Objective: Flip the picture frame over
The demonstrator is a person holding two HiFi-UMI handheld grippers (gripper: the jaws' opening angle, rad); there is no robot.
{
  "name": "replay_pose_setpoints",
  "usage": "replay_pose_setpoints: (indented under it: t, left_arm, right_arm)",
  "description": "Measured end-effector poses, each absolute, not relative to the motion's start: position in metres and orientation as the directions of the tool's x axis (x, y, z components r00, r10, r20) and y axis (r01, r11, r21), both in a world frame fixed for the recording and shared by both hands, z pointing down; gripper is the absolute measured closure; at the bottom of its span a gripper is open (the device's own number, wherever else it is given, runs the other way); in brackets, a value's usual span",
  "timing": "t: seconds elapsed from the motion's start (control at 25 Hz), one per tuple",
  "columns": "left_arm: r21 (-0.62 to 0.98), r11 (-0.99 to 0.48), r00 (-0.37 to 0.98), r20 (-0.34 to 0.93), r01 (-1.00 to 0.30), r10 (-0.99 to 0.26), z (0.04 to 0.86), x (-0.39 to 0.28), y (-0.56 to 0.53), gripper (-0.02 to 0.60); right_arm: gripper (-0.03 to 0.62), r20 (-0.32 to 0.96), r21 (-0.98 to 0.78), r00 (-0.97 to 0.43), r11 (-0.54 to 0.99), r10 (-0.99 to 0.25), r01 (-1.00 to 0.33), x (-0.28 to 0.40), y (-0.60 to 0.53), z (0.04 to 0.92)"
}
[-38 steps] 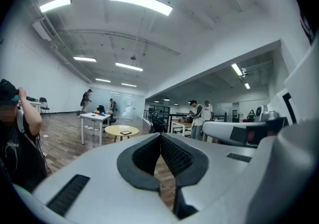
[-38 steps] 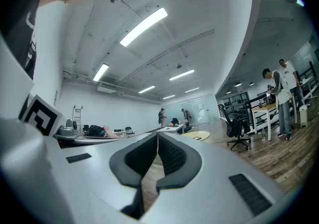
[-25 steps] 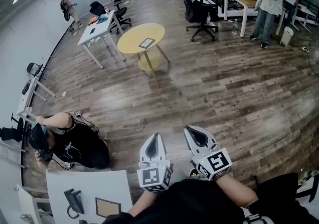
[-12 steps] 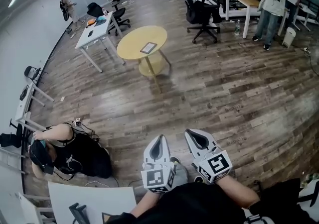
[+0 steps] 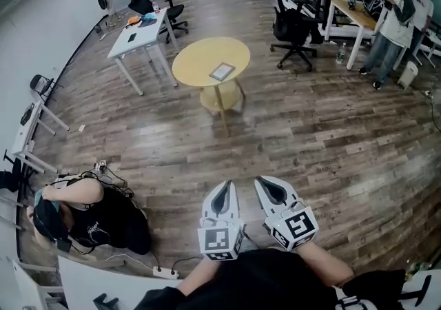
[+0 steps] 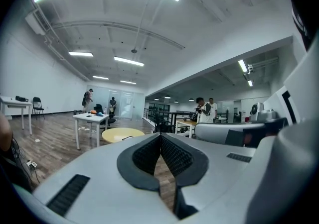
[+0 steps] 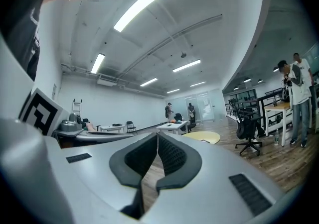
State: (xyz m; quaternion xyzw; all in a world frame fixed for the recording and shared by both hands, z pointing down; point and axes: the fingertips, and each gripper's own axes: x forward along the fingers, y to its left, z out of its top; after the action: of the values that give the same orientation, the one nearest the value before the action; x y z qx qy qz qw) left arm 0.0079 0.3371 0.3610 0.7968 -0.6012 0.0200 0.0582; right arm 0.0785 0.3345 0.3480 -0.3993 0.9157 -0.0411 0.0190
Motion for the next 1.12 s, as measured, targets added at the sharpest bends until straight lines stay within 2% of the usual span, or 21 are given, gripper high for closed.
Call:
replay_pose_setpoints:
  t: [0.36, 0.68, 1.12]
  left_arm:
    - [0.086, -0.280, 0.288, 0.087, -0.956, -0.954, 0.360, -0.033, 0.285, 0.558]
    - [0.076, -0.289, 0.297, 0.128, -0.954, -0.946, 0.378, -0.031, 0.204, 0.558]
    - [0.039, -0.294, 0.296, 0.127, -0.955, -0.947, 0.377, -0.004, 0.014, 0.559]
  right_arm:
    - [0.574, 0.017, -0.071, -0.683, 0.681, -0.730, -0.729, 0.030, 0.284, 0.354]
    - [0.574, 0.029, -0.082, -0.667, 0.663, -0.744, -0.744, 0.033, 0.202, 0.369]
    - [0.574, -0.002, -0.097, -0.666, 0.663, -0.746, -0.743, 0.064, 0.010, 0.369]
